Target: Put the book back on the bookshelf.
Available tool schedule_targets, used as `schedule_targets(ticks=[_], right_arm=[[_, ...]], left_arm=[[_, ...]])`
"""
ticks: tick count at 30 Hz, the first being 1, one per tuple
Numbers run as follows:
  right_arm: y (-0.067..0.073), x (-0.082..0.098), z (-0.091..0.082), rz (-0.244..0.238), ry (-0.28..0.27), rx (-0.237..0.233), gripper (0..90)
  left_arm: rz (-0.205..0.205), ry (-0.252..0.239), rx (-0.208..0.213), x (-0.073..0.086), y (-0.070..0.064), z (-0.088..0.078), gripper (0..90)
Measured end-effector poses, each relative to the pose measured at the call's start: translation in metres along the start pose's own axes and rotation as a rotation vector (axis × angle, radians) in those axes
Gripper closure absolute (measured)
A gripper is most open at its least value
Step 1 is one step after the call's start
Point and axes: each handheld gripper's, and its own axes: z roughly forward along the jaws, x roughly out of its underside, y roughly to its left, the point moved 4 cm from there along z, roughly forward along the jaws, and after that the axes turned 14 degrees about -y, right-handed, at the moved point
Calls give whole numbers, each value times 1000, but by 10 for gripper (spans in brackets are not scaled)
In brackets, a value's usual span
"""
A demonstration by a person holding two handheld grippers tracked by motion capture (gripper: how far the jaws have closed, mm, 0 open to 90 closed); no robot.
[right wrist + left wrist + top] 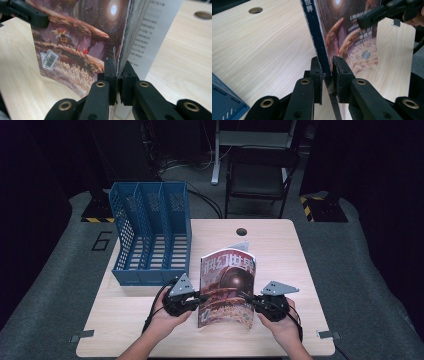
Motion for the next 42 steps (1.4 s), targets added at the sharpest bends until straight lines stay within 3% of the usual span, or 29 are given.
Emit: schedule_targets(ticks=[1, 5, 13, 19, 23, 26, 34, 36, 39, 42], right_arm=[[0, -1, -1, -7, -11, 8, 864], [1, -2, -2, -25, -29, 17, 864], [-5, 2, -4, 102, -51, -41, 842], [-4, 8, -1, 119, 0, -99, 748], [-2, 17, 5, 132, 82, -135, 719], [-1, 24, 8, 134, 121, -159, 719], [-2, 36, 3, 195, 197, -185, 708], [-3, 38, 3, 212, 210, -185, 750], [-4, 38, 3, 199, 210, -185, 821], [-1, 35, 6, 112, 194, -160, 855]], left_arm=[[17, 9, 1, 0, 0, 0, 797], [-4, 11, 10, 3, 1, 1, 806], [-24, 6, 20, 5, 3, -1, 820], [-39, 10, 38, 6, 4, -2, 828], [-64, 1, 48, 7, 2, -2, 833], [-40, 13, 62, 8, 2, -5, 835], [-22, 20, 77, 9, -5, -9, 834], [-14, 28, 79, 9, -7, -10, 835], [12, 26, 77, 8, -8, -9, 835], [20, 33, 84, 8, -9, -10, 835]])
